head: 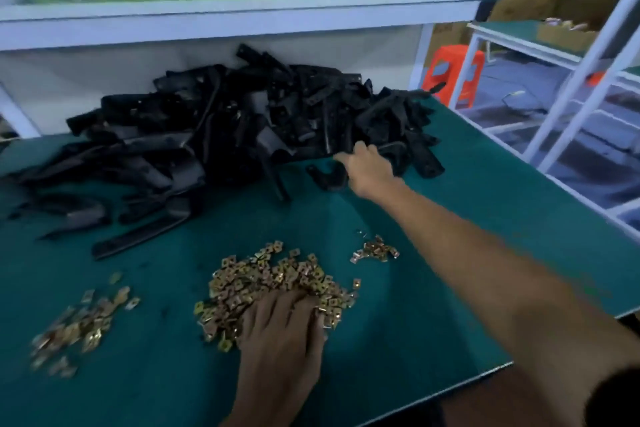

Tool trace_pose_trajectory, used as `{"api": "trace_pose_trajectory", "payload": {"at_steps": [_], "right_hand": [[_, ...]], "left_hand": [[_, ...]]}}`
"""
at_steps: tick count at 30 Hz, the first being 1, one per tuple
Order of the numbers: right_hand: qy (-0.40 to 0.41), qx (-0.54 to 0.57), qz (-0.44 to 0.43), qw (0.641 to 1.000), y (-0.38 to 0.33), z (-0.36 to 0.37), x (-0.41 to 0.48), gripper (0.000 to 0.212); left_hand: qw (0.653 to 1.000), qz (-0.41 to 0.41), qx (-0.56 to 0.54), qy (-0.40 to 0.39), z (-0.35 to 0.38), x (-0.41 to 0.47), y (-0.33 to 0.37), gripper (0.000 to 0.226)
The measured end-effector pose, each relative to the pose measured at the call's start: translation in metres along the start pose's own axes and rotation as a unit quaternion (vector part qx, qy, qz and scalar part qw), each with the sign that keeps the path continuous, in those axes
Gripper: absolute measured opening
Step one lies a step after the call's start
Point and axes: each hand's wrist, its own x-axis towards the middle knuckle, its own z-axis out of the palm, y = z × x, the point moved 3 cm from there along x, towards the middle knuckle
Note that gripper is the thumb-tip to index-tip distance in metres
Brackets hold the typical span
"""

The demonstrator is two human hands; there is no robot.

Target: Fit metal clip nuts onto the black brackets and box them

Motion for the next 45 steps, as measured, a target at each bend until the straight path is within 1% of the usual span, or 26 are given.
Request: {"api": "trace_pose_trajectory", "payload": {"at_steps": [2,4,6,9,11,13,17,20,22,24,27,30,32,37,39,41,43,45], "right_hand": [[-0.032,-0.132,-0.019,0.991,-0.006,0.011,0.017,0.068],[-0.049,-0.229,-0.034,0.972,-0.014,0.020,0.028,0.067],[-0.052,-0.297,-0.057,0.952,-0.022,0.022,0.034,0.062],[-0.055,-0.380,-0.104,0.917,-0.030,0.019,0.034,0.061],[-0.065,-0.391,-0.125,0.910,-0.028,0.012,0.024,0.064],[-0.059,-0.344,-0.132,0.928,-0.023,0.003,0.006,0.061],[0.001,-0.158,-0.114,0.981,-0.005,-0.015,-0.035,0.056],[0.054,-0.041,-0.079,0.995,0.010,-0.016,-0.074,0.048],[0.068,0.031,-0.054,0.996,0.014,-0.009,-0.106,0.050],[0.082,0.086,-0.024,0.993,0.011,0.001,-0.140,0.055],[0.106,0.169,0.038,0.979,0.003,0.016,-0.186,0.065],[0.154,0.264,0.079,0.949,-0.007,0.029,-0.225,0.072],[0.169,0.308,0.101,0.931,-0.014,0.035,-0.241,0.072],[0.188,0.357,0.134,0.905,-0.028,0.045,-0.258,0.057],[0.187,0.379,0.136,0.896,-0.036,0.051,-0.261,0.054],[0.184,0.394,0.143,0.889,-0.043,0.058,-0.262,0.043],[0.180,0.405,0.143,0.885,-0.046,0.062,-0.261,0.035],[0.177,0.414,0.141,0.882,-0.046,0.066,-0.262,0.035]], "left_hand": [[1.000,-0.002,0.016,-0.025,0.001,-0.003,-0.001,0.034],[0.999,-0.005,0.017,-0.040,0.001,-0.004,-0.003,0.033],[0.999,-0.010,0.000,-0.039,0.002,-0.006,-0.006,0.029],[0.998,-0.044,-0.046,-0.007,0.001,-0.005,-0.009,0.025],[0.998,-0.049,-0.046,-0.010,0.004,0.009,-0.005,0.017],[0.998,-0.036,-0.024,-0.050,0.017,0.031,0.006,0.011],[0.988,-0.014,0.026,-0.148,0.040,0.061,0.029,0.021],[0.986,-0.017,0.021,-0.165,0.045,0.062,0.037,0.012],[0.986,-0.014,0.014,-0.168,0.046,0.059,0.040,0.012],[0.983,0.005,0.037,-0.181,0.046,0.056,0.044,0.012],[0.984,0.024,0.048,-0.170,0.041,0.051,0.047,0.016],[0.984,0.004,0.015,-0.177,0.043,0.045,0.041,0.031],[0.981,-0.001,0.010,-0.193,0.043,0.044,0.039,0.031],[0.978,-0.041,-0.039,-0.200,0.036,0.043,0.033,0.018],[0.978,-0.051,-0.028,-0.202,0.037,0.040,0.028,0.022],[0.977,-0.056,-0.017,-0.205,0.036,0.040,0.026,0.027],[0.977,-0.050,0.001,-0.209,0.034,0.042,0.027,0.027],[0.976,-0.039,0.015,-0.213,0.031,0.045,0.032,0.025]]}}
